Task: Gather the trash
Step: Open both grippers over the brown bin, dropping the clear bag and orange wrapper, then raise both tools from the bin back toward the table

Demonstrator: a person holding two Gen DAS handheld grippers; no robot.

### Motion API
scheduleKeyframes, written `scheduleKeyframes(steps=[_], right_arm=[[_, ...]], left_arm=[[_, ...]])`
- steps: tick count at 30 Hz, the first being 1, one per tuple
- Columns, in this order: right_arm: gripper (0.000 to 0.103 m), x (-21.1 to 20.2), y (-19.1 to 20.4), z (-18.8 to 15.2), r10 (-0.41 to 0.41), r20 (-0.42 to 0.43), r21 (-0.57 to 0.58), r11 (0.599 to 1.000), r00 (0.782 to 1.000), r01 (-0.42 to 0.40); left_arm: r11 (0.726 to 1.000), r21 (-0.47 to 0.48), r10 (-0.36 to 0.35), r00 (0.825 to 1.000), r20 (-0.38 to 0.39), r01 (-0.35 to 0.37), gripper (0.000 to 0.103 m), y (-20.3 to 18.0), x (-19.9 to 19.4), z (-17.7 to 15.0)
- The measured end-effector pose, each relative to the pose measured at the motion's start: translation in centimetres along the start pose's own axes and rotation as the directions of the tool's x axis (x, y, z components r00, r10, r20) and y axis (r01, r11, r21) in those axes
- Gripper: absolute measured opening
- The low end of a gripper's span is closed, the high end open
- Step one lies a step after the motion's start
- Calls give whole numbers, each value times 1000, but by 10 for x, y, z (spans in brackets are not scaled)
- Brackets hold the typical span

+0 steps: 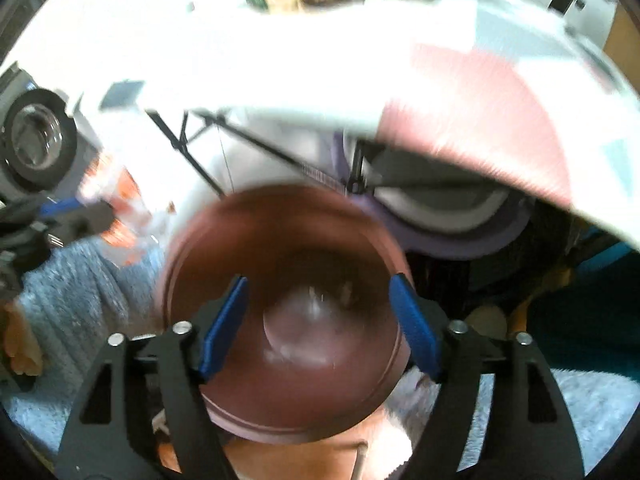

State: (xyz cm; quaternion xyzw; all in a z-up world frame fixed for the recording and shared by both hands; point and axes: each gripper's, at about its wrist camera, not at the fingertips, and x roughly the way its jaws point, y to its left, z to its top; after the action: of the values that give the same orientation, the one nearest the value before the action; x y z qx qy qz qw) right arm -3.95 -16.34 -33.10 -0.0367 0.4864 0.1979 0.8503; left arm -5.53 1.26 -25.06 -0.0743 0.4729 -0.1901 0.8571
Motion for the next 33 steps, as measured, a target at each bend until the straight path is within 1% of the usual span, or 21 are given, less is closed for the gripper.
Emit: scheduleKeyframes(steps=[1,2,4,7,10,15,18,19,20,21,22,23,25,26,28,29,30,33], right_arm=[[79,-11,-1,1,2,49,1,1000,999,-2],[81,-16,-2,2,4,77,3,1000,997,-4],[84,-34,-4,3,0,165,14,1000,986,-3],[87,-48,-9,4,-2,233,30,1000,973,-5],[88,-53,-13,5,-5,255,44,999,967,-6],[90,-54,-18,8,-4,257,58,998,966,-12],[90,-55,-15,5,-5,260,62,998,965,-11],[91,-56,-16,5,-5,262,64,998,965,-12],[91,-55,-15,5,-6,263,66,998,965,-12],[91,-55,-16,4,-7,265,70,997,964,-12],[92,-56,-17,4,-8,266,74,997,964,-12],[92,-55,-18,4,-9,265,78,997,964,-12],[93,-54,-20,4,-14,258,90,996,966,-10],[93,-53,-21,4,-15,256,95,995,967,-10],[93,-53,-23,5,-16,255,104,994,967,-11],[94,-53,-23,5,-17,256,106,994,967,-10],[94,-53,-23,5,-18,256,108,994,967,-10],[95,-52,-23,5,-18,255,104,995,967,-9]], left_arm=[[1000,0,5,1000,-6,-5,16,0,1,0],[1000,2,12,1000,-13,-12,16,0,3,-1],[1000,8,21,999,-26,-21,17,-1,7,-1],[999,27,36,998,-50,-35,17,-4,13,-2],[997,51,57,995,-81,-53,17,-8,22,-5],[992,87,104,985,-139,-92,17,-13,39,-9],[990,92,124,980,-156,-110,18,-12,44,-11],[990,90,126,979,-158,-113,26,-11,44,-11],[990,86,127,980,-153,-115,31,-10,44,-11],[989,82,132,981,-146,-121,44,-10,42,-11],[990,71,133,982,-131,-124,54,-8,39,-10],[991,58,129,985,-113,-123,58,-6,36,-8],[991,32,129,988,-84,-127,74,-2,29,-5],[992,15,127,990,-64,-126,77,0,24,-3],[992,-10,124,992,-30,-124,89,3,16,0],[991,-21,135,991,-12,-136,91,5,11,2],[988,-28,149,989,6,-149,93,6,7,3],[988,-38,150,988,44,-149,95,5,-2,6]])
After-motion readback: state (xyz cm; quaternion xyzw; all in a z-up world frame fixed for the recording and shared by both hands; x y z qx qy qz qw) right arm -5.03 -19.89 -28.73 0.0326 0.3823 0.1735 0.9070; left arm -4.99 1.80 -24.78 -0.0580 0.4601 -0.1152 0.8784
